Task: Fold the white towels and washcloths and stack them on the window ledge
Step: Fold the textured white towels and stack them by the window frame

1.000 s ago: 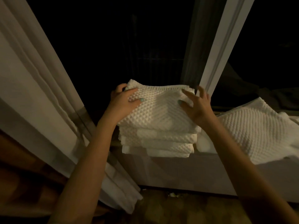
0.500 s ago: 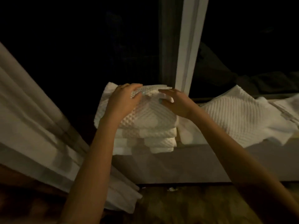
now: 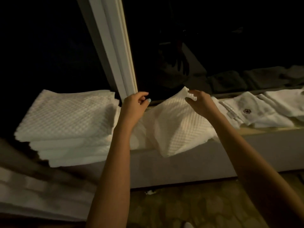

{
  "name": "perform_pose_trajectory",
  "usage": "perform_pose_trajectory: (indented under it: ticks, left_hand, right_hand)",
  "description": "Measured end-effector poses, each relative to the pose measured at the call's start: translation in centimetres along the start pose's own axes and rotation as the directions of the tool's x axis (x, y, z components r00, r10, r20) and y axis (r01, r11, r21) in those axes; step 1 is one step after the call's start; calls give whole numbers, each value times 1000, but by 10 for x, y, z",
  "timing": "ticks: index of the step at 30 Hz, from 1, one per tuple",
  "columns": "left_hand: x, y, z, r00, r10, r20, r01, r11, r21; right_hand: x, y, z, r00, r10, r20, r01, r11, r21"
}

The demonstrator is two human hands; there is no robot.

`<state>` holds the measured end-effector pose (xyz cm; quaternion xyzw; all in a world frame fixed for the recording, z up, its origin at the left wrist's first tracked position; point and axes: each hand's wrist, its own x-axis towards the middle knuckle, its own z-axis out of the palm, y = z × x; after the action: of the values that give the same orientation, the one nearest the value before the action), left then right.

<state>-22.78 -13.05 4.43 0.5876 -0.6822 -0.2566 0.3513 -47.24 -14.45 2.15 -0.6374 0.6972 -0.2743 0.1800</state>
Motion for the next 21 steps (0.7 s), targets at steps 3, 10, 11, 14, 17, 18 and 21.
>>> perform_pose_trajectory:
  ticks: [3,10,11,14,17,18,21]
  left_hand:
    - [-3,-7,25,987,-141,84,136,989,57]
    - [-30,-33,50,939,-340,56,331,935,126]
    - [-34,-33,51,935,-353,32,348,932,104]
    - [-48,-28,57,905,-425,-26,425,905,5]
    - [-55,-21,66,835,-550,-16,546,831,-104]
    - [-56,-18,68,816,-577,-8,572,811,-125]
    - [-53,-14,69,784,-620,-6,614,778,-134]
  right_hand:
    - [8,31,-6,999,17,33,-18,1000,10]
    - [15,79,-13,986,0,167,-10,998,58]
    - [17,83,-14,984,4,180,-14,998,56]
    - [24,92,-15,968,25,251,-48,995,85]
    - [29,94,-16,952,8,306,-59,985,160]
    - [32,93,-15,947,-5,321,-54,983,174]
    - [41,90,-11,925,-28,379,-56,976,211]
